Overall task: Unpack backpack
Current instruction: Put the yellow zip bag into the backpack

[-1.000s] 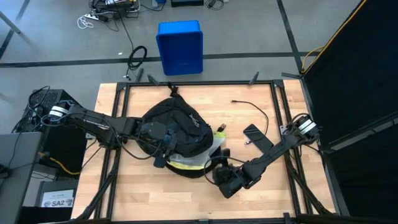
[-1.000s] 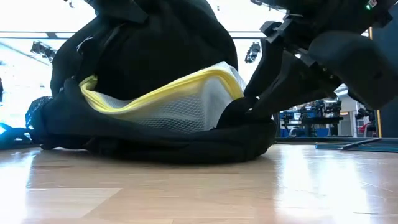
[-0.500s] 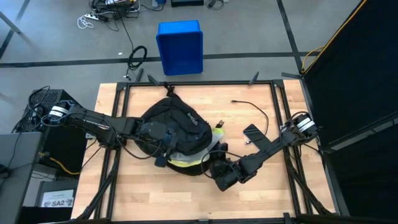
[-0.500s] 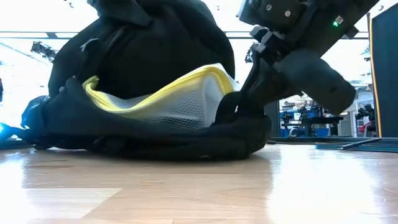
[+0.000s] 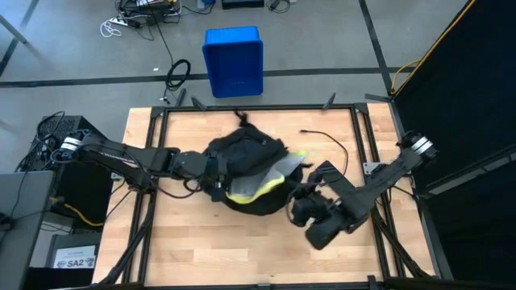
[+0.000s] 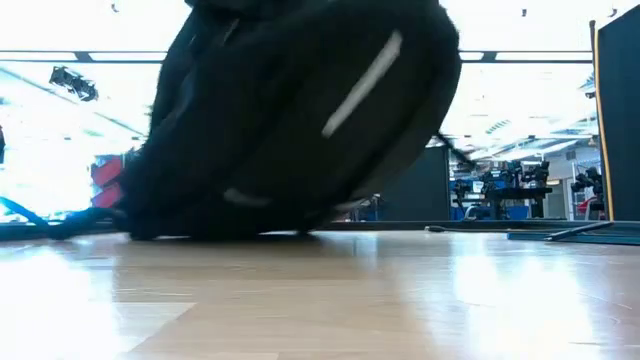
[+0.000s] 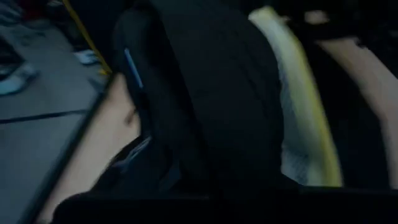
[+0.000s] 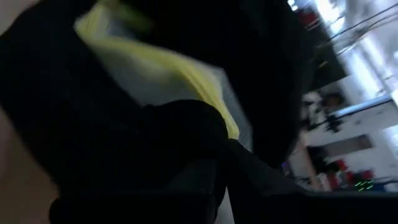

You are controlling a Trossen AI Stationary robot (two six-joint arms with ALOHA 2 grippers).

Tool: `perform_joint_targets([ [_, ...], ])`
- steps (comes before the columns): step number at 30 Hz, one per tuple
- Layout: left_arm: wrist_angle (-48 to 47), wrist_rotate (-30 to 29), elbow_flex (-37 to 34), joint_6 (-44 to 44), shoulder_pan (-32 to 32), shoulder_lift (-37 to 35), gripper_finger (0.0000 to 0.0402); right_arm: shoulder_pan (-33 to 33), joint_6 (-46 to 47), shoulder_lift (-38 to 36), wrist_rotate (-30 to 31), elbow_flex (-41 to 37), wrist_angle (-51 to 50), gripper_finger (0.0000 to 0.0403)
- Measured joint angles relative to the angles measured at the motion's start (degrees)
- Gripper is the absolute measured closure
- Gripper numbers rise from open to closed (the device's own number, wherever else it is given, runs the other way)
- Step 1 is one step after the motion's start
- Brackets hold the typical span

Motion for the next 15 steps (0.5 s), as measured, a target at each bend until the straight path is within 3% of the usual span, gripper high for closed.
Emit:
perform_joint_targets([
  [5,-0.5,-6.8,5.4,2.0,0.0,0.0,0.0402,0.6,-15.9,-4.0,5.0,8.2,4.7,0.0403],
  [15,-1.3,-13.4,16.2,9.4,0.6,0.1,0.0402,-1.0,-47.4,-5.1,5.6,21.3,24.2,0.0403],
])
